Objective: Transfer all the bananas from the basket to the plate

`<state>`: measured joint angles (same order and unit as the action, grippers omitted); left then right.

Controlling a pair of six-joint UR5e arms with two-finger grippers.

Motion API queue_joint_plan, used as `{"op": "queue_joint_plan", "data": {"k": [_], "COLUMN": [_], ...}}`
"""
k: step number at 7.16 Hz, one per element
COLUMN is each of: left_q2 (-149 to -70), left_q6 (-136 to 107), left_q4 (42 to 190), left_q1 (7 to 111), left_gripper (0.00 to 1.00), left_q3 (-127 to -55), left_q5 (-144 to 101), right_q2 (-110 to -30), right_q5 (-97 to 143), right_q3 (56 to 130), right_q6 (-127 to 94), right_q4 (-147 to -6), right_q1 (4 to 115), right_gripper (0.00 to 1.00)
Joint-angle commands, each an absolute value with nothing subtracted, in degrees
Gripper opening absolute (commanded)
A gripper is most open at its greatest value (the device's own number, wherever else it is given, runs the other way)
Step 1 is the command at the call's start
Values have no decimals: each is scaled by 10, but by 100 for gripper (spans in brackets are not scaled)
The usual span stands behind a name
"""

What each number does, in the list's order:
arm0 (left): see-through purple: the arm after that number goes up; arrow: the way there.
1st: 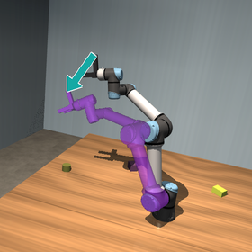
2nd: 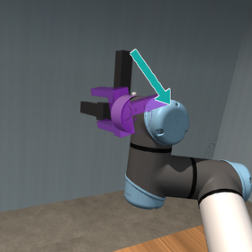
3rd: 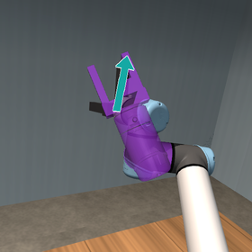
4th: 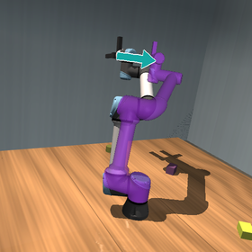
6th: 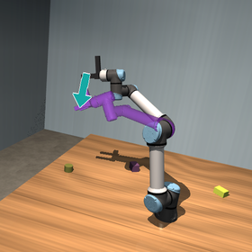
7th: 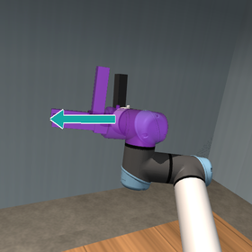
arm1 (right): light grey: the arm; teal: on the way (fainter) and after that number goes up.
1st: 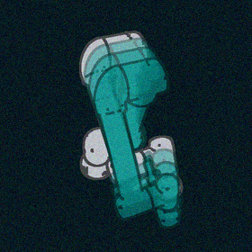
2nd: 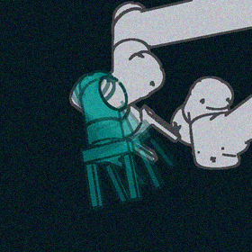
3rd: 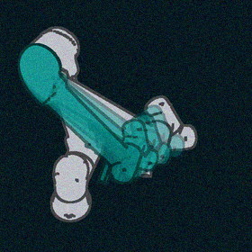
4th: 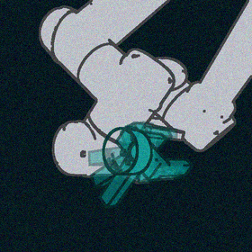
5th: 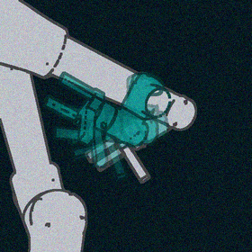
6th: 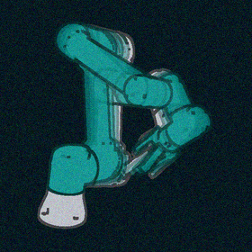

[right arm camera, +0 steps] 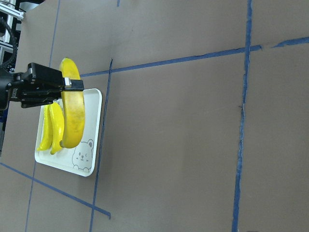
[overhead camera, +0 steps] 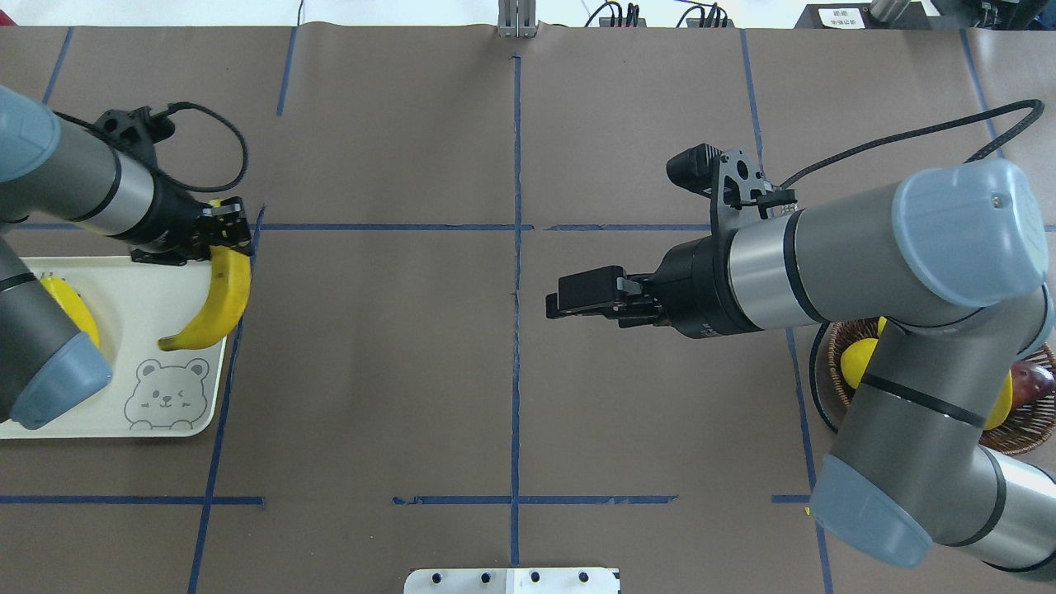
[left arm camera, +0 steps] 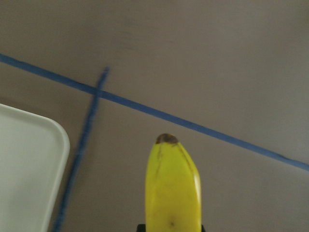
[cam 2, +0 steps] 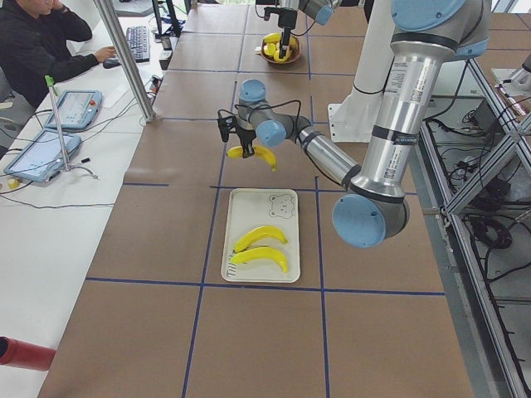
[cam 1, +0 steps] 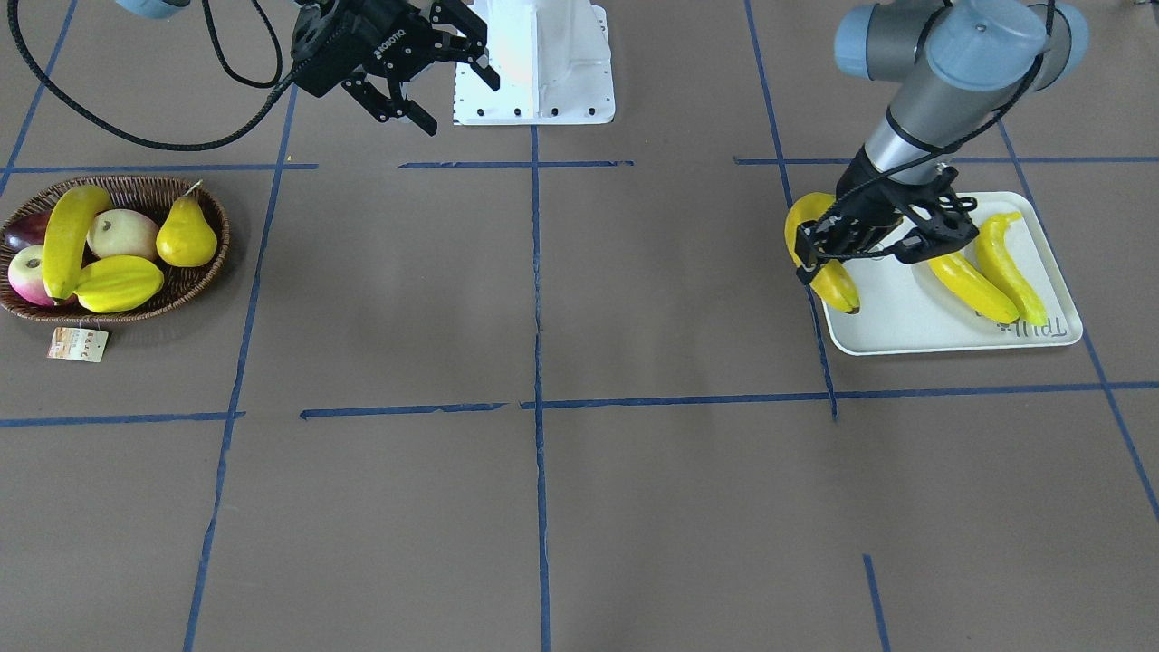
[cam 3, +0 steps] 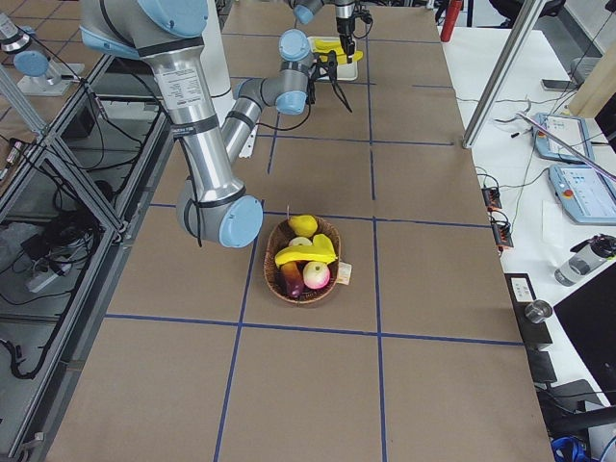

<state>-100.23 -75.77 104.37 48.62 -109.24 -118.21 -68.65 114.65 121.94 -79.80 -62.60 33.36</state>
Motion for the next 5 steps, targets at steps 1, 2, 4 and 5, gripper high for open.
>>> {"op": "queue_joint_plan", "data": {"k": [1, 2, 4, 5], "left_q2": [-931, -930, -929, -929], "left_q6": [-737, -737, -737, -736], "left_q4": [1037, 1038, 1046, 1047], "left_q1": [490, 491, 490, 490], "left_gripper": [0, 0, 0, 0], "left_q3": [-1081, -1063, -1018, -1015], "left_q5": [-1181, -1180, -1143, -1141], "right_q2": [-697, -698, -698, -698], "right_q5": [1142, 1142, 1142, 1142], "right_q3": [1217, 1217, 1219, 1219], "right_q6": [-799, -810, -817, -819], "right_q4": [-628, -628, -628, -627], "right_q1": [343, 343, 343, 343], "right_gripper": [100, 100, 100, 100]}}
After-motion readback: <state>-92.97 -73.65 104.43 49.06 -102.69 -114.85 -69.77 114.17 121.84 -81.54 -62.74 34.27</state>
